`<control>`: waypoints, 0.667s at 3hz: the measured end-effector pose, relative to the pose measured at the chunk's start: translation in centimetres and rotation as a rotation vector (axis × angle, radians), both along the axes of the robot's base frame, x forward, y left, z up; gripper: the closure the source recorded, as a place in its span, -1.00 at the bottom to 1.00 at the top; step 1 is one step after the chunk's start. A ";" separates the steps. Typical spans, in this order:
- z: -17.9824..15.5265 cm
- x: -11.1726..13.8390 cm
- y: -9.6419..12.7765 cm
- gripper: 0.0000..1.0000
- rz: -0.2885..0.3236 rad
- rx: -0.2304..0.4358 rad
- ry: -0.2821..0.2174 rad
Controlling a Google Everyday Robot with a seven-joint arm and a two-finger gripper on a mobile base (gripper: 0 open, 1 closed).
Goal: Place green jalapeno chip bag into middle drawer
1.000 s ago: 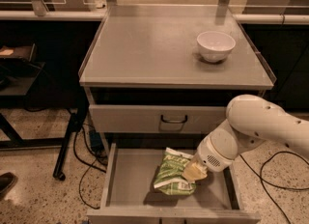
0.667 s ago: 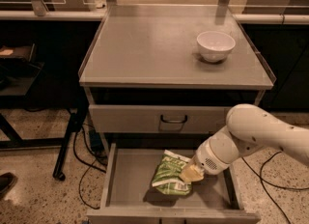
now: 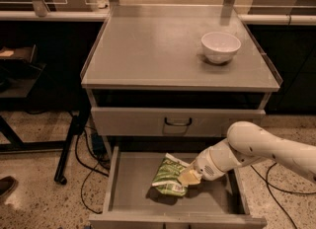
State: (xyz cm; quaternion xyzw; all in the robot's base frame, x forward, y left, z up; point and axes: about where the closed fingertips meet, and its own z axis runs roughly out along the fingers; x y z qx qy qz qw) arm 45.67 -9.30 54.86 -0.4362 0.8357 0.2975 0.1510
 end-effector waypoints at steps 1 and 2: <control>0.0 0.0 0.0 1.00 0.000 0.000 0.000; -2.7 0.1 -0.2 1.00 -0.037 0.030 0.033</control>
Offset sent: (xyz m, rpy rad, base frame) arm 0.0032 -0.0086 -0.0657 0.0765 0.0816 -0.1003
